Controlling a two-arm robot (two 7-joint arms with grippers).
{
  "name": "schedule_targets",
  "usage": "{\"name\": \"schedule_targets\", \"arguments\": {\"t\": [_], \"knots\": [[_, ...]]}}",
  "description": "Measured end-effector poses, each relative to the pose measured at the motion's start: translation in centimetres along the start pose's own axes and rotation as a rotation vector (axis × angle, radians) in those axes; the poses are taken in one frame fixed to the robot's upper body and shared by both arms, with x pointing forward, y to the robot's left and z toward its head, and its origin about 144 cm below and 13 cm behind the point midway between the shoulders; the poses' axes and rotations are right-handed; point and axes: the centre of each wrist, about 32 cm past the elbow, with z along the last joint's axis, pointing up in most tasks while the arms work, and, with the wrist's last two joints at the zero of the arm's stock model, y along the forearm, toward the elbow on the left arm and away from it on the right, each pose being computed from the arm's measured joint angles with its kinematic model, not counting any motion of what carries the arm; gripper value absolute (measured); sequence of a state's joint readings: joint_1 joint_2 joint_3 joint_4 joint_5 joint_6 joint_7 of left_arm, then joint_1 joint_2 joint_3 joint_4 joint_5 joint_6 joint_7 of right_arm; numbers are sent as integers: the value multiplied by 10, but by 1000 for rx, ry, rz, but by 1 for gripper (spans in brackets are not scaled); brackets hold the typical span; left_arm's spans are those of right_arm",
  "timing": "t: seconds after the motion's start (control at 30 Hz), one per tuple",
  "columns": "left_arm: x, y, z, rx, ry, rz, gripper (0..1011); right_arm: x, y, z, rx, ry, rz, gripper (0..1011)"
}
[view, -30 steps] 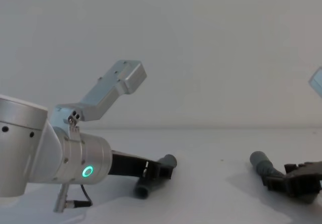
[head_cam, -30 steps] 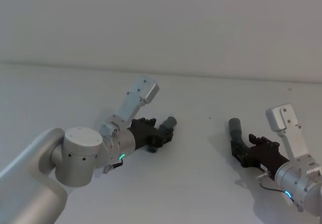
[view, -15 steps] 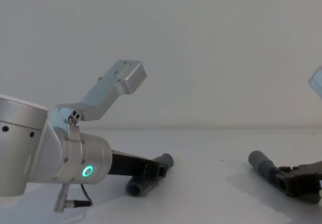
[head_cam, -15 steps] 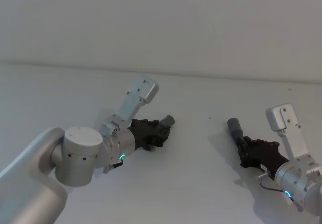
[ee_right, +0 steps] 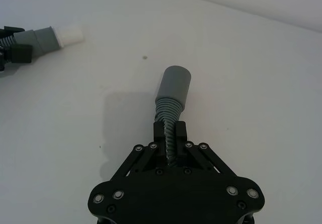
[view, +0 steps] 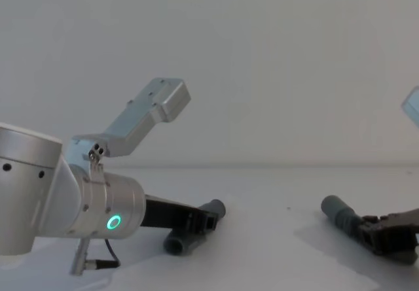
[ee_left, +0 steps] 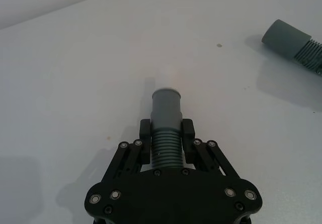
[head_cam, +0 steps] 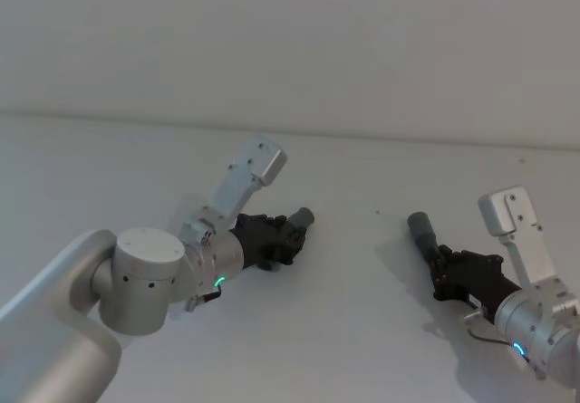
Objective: Use both hands to pick up one end of the pipe from the table, align the ends, and insert them.
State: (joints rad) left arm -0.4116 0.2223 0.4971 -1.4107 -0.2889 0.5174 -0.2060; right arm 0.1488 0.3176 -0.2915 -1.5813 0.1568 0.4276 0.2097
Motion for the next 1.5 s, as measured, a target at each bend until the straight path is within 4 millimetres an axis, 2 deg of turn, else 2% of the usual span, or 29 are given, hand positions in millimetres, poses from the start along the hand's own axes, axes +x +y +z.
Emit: {"name": "schedule_targets", "arguments": {"t": [0.3,0.77,1.17,1.5], "knots": [[3,2,4,-16,-68,-27,342,1,-2,-3,53,-28,-10,104],[9,8,21,-60,-300,-112,342,13,-12,-12,204,-142,-19,93],[14,19,42,-107,-572,-182,342,35,-24,-20,351,-306,-2,92],[17,30,61,-153,-831,-235,342,61,-35,-24,470,-491,23,85]]}}
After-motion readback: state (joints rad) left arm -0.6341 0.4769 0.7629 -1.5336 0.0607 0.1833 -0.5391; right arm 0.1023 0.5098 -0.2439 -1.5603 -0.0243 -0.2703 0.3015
